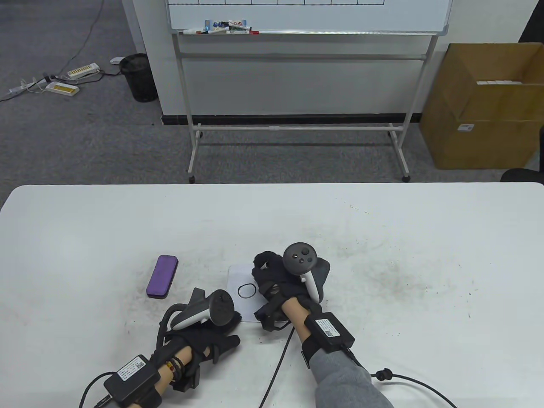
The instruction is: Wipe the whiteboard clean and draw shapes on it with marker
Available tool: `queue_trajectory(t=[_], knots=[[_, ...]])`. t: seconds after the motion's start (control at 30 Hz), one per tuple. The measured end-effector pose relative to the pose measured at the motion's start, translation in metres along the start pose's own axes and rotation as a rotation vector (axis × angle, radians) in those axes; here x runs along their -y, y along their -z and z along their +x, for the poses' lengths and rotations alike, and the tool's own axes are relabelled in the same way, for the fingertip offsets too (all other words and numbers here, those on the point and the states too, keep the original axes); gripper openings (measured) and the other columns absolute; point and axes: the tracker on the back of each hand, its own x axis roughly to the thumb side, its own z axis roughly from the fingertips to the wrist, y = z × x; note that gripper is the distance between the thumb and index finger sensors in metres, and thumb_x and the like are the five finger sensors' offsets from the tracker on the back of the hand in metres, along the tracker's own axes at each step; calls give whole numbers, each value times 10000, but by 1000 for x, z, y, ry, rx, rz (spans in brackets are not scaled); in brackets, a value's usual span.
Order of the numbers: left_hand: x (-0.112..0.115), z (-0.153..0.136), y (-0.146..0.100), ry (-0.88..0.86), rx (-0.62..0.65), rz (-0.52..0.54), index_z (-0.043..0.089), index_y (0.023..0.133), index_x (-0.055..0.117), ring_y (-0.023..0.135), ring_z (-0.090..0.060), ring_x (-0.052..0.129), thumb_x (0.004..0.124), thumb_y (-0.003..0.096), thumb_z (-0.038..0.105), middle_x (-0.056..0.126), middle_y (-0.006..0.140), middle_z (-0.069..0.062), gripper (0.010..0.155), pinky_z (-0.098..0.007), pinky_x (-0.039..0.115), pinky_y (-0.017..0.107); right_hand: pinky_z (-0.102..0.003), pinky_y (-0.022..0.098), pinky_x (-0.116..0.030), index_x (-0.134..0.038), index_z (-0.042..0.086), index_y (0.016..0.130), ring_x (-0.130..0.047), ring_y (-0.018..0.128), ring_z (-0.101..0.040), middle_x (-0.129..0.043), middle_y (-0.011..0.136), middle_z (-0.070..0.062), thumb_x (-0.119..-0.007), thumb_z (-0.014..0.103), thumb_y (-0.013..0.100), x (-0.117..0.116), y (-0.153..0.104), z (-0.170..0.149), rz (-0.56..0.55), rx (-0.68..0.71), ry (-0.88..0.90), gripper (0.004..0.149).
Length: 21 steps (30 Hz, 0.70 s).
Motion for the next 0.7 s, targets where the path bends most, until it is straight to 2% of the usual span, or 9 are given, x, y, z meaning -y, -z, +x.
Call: queue_trajectory(t=[0.17, 0.37, 0.7], knots=[[0, 0, 0, 2, -1, 0, 393, 1077, 461, 1172, -155, 384, 641, 419, 621, 341, 1213, 116, 720, -586, 370, 830, -353, 399, -977, -893, 234, 785, -1096, 590, -312, -908, 828, -111, -948, 335, 364, 11, -3, -15, -19, -27, -3, 437], [0, 1, 0, 8, -4, 2, 395, 1076, 459, 1171, -154, 382, 642, 417, 621, 339, 1212, 119, 720, -585, 371, 830, -359, 414, -971, -890, 241, 794, -1085, 609, -324, -895, 844, -115, -946, 327, 363, 6, -3, -23, 19, -43, -19, 443], [0, 2, -1, 18, -5, 1, 393, 1076, 453, 1171, -159, 378, 643, 416, 621, 333, 1211, 123, 723, -585, 373, 828, -350, 410, -972, -887, 236, 793, -1089, 603, -317, -905, 830, -111, -934, 344, 370, 3, -7, -9, 108, -47, -101, 439]])
